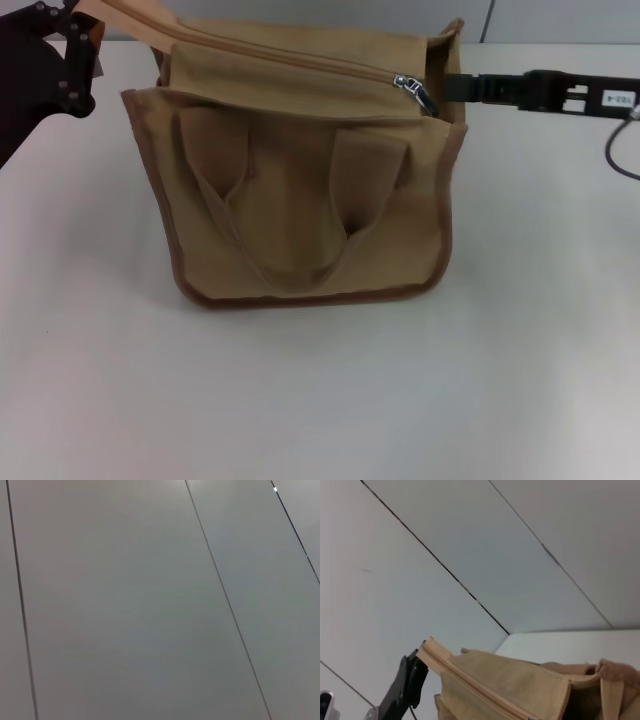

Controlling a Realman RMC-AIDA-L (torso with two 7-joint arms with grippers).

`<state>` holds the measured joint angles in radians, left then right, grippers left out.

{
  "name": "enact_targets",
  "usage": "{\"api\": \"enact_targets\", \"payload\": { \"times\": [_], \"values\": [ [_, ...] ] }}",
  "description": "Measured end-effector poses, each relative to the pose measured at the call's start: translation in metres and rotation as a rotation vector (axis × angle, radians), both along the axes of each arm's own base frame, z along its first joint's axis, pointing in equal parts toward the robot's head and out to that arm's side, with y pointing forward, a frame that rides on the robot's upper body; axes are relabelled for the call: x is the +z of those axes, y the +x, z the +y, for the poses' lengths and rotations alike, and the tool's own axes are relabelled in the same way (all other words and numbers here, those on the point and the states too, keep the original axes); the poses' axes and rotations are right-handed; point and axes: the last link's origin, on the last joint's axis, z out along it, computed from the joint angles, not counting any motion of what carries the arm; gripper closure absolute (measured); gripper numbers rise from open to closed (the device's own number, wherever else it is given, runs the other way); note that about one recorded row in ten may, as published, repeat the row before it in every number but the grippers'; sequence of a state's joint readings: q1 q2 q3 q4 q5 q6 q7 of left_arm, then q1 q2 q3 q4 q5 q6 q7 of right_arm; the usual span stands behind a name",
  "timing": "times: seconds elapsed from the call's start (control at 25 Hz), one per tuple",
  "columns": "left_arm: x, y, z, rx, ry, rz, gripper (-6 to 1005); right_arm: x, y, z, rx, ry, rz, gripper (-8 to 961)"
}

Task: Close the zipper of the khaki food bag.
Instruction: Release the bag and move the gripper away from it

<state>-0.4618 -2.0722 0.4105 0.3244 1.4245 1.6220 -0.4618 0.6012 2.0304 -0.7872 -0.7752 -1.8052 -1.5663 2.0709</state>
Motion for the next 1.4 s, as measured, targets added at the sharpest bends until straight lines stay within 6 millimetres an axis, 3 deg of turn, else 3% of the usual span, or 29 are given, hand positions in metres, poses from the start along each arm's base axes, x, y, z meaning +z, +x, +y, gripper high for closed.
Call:
{"api": "enact_targets", "payload": {
  "times": [0.08, 0.24, 0.28, 0.4, 0.52, 0.56, 0.72, 0.96, 1.4],
  "values": [
    [-0.001, 0.0, 0.0, 0.003, -0.005, -0.003, 894, 0.006, 0.009, -0.01, 0.067, 0.062, 0.034, 713],
    [-0.004, 0.0, -0.001, 0.007, -0.011, -0.013, 892, 0.012, 0.018, -0.027, 0.164, 0.129, 0.078, 527],
    [-0.004, 0.0, -0.001, 0.009, -0.013, -0.015, 892, 0.014, 0.025, -0.043, 0.233, 0.164, 0.102, 480],
    [-0.004, -0.001, 0.0, 0.011, -0.014, -0.015, 891, 0.015, 0.031, -0.055, 0.295, 0.189, 0.102, 418],
    [-0.005, -0.001, 0.0, 0.014, -0.017, -0.014, 890, 0.009, 0.045, -0.082, 0.424, 0.242, 0.068, 356],
    [-0.005, -0.001, 0.0, 0.016, -0.015, -0.013, 890, 0.0, 0.052, -0.094, 0.49, 0.246, 0.031, 335],
    [-0.005, -0.002, -0.001, 0.019, -0.013, -0.012, 888, -0.02, 0.06, -0.107, 0.569, 0.209, -0.033, 252],
    [-0.005, -0.003, -0.002, 0.024, -0.014, -0.014, 887, -0.036, 0.065, -0.114, 0.63, 0.18, -0.095, 193],
    [0.003, -0.007, -0.011, 0.019, -0.078, -0.09, 883, -0.037, 0.065, -0.112, 0.642, 0.195, -0.103, 194]
  ]
}}
